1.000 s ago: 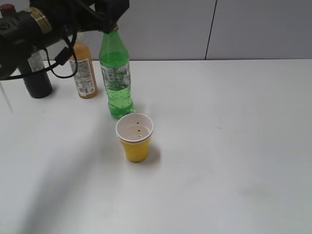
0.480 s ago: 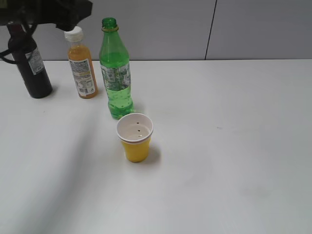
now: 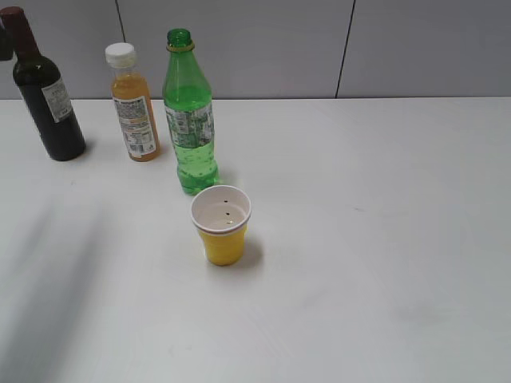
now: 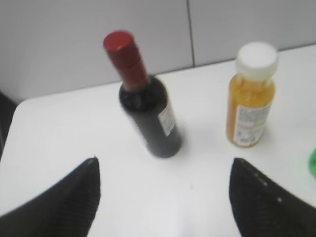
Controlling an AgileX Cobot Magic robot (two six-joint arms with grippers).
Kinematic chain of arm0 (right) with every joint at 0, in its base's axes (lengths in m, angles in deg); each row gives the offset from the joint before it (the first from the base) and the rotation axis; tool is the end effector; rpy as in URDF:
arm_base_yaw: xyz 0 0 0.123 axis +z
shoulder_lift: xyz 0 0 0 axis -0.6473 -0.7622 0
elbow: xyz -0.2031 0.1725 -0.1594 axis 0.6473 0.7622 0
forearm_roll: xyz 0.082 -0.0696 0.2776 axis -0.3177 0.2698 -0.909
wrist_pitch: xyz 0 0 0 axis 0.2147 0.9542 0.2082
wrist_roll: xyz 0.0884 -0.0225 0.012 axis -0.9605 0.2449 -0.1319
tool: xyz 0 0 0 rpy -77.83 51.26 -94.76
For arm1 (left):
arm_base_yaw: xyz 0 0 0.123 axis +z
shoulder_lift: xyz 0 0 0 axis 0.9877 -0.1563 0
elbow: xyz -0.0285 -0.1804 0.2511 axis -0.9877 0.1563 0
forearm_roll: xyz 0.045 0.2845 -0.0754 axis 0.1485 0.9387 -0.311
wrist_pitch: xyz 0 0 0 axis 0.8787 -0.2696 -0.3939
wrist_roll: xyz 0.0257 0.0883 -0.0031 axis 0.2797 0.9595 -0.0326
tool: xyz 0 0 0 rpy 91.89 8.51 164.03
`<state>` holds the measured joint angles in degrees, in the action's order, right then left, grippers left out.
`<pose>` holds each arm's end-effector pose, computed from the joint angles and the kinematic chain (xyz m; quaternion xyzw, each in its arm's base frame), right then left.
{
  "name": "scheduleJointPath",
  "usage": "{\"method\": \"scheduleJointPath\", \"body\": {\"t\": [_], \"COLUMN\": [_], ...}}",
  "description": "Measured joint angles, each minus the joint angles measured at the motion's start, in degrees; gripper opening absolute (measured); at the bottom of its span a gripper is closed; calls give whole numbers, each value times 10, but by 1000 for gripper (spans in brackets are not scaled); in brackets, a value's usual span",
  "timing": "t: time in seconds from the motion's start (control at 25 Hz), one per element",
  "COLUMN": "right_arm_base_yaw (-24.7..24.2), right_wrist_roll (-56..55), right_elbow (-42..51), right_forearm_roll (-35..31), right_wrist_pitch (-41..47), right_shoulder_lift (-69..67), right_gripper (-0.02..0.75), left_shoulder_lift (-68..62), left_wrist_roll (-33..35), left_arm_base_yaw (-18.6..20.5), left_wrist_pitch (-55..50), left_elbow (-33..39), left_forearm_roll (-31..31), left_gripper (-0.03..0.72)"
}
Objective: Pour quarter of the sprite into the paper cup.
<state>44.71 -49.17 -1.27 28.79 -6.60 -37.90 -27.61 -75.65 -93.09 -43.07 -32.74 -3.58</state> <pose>0.0267 0.0036 0.2802 -0.0393 0.8436 0.0257 0.5349 0.3167 -0.0534 0.3262 0.0728 0.8894 0.0277 0.4505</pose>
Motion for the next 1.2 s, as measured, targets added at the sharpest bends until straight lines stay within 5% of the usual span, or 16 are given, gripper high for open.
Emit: {"method": "scheduleJointPath", "body": {"t": [0.32,0.52,0.68,1.2], "right_arm_base_yaw": [0,0,0,0], "right_wrist_roll": [0,0,0,0], "right_elbow": [0,0,0,0], "right_forearm_roll": [0,0,0,0], "right_wrist_pitch": [0,0,0,0], "right_shoulder_lift": [0,0,0,0], "right_gripper": [591,591,591,591], "left_shoulder_lift": [16,60,133,437], "left_wrist_roll": [232,318,333,349], "left_arm_base_yaw": [105,181,209,211], "left_wrist_pitch": [-127,-196,-219,-281], "left_elbow": [0,0,23,209], "left_forearm_roll": [-229,-298,-315,-372], "left_gripper": [607,601,594,591]}}
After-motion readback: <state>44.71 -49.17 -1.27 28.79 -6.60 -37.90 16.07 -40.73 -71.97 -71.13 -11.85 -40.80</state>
